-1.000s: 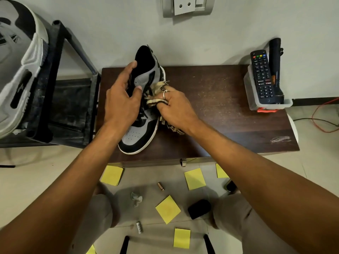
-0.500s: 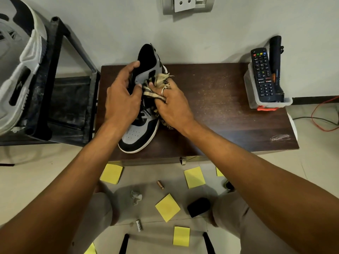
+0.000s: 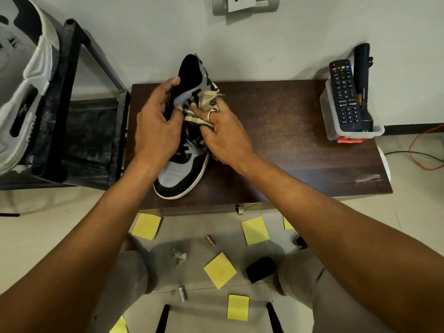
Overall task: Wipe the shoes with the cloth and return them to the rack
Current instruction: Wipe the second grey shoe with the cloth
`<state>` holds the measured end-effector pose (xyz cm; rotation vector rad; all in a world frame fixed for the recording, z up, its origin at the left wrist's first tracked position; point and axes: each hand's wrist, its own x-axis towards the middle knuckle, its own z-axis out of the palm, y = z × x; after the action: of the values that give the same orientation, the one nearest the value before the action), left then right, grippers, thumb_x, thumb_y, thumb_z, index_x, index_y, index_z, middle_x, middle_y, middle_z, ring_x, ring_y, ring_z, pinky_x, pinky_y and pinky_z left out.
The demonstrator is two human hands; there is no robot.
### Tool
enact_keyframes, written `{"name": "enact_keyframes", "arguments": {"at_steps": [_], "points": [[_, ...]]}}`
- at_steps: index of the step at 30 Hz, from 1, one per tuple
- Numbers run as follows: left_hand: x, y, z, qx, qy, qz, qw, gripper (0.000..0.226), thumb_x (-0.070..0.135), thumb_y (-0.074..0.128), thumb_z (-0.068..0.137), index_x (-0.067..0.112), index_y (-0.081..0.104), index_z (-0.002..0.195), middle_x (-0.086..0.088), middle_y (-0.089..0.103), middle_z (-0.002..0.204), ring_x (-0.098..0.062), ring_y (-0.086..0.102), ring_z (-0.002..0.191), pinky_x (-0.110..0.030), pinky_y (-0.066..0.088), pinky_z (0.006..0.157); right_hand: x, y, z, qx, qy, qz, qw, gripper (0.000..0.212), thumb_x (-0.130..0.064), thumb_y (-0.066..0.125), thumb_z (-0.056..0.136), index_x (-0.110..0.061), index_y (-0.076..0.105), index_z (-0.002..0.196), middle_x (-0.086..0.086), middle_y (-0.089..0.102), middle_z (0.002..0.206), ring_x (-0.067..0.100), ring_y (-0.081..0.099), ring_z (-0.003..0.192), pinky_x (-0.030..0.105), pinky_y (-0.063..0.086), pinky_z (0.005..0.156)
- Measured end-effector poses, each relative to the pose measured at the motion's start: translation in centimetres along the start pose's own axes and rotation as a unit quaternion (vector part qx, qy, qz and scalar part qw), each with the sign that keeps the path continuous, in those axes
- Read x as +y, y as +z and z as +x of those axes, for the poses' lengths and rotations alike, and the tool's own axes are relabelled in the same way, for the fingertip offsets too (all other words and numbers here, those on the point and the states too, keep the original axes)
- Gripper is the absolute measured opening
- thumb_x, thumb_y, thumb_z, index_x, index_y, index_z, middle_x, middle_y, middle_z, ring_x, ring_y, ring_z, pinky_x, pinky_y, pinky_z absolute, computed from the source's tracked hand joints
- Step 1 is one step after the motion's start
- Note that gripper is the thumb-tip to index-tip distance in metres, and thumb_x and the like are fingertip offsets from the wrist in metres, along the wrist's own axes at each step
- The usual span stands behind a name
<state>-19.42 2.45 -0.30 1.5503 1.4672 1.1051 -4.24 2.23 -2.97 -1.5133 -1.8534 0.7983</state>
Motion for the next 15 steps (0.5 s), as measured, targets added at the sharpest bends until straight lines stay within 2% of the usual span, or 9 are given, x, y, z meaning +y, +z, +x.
{"name": "enact_keyframes", "arguments": {"at_steps": [3,5,8,10,13,15], "points": [[0.3,0.1,0.0,0.004,-0.003,-0.006,1.000,0.049,0.005,0.057,0.101,0.020,0.051,0.147,0.009,0.057,0.145,0.004,0.051,0.132,-0.019,0.043,0.110,0.7,-0.9,-0.2,-0.056,-0.023,-0.040,0.997,0.041,-0.016,0.054,0.093,-0.020,0.068,0.131,-0.001,0.052,0.137,0.023,0.059,0.120,0.042,0.052,0.102],[0.6,0.2,-0.2,0.010,-0.004,-0.004,1.000,0.050,0.003,0.057,0.100,0.020,0.051,0.147,0.010,0.057,0.144,0.007,0.051,0.131,-0.014,0.042,0.108,1.1,-1.5,-0.4,-0.098,-0.035,-0.056,0.993,0.033,-0.018,0.051,0.093,-0.011,0.076,0.113,0.000,0.056,0.129,0.022,0.062,0.108,0.042,0.054,0.096],[0.9,0.3,-0.3,0.014,-0.003,-0.002,1.000,0.050,0.002,0.056,0.100,0.020,0.051,0.147,0.010,0.057,0.144,0.007,0.051,0.131,-0.011,0.042,0.105,1.5,-2.6,-0.4,-0.150,-0.037,-0.066,0.986,0.026,-0.020,0.052,0.091,-0.006,0.074,0.091,0.001,0.061,0.110,0.022,0.063,0.090,0.045,0.055,0.082],[0.8,0.2,-0.2,0.013,-0.007,-0.004,1.000,0.050,0.002,0.056,0.101,0.020,0.051,0.147,0.010,0.058,0.144,0.006,0.052,0.131,-0.015,0.044,0.107,1.5,-3.0,-0.1,-0.162,-0.037,-0.075,0.983,0.028,-0.023,0.050,0.088,-0.006,0.071,0.082,0.001,0.062,0.101,0.023,0.062,0.083,0.047,0.054,0.075],[0.7,0.0,-0.1,0.010,-0.017,-0.020,1.000,0.048,0.004,0.056,0.101,0.020,0.050,0.147,0.010,0.059,0.142,0.004,0.054,0.130,-0.024,0.046,0.110,1.7,-3.2,0.3,-0.115,-0.035,-0.030,0.992,0.031,-0.023,0.050,0.086,-0.005,0.075,0.089,0.000,0.065,0.104,0.021,0.066,0.087,0.045,0.055,0.079],[0.7,-0.1,0.0,0.009,-0.018,-0.032,0.999,0.047,0.005,0.056,0.102,0.021,0.051,0.146,0.009,0.060,0.142,0.002,0.054,0.130,-0.027,0.047,0.110,1.4,-3.1,0.1,-0.031,-0.045,0.030,0.998,0.033,-0.013,0.053,0.090,-0.012,0.077,0.114,-0.002,0.063,0.122,0.014,0.067,0.100,0.037,0.056,0.092]]}}
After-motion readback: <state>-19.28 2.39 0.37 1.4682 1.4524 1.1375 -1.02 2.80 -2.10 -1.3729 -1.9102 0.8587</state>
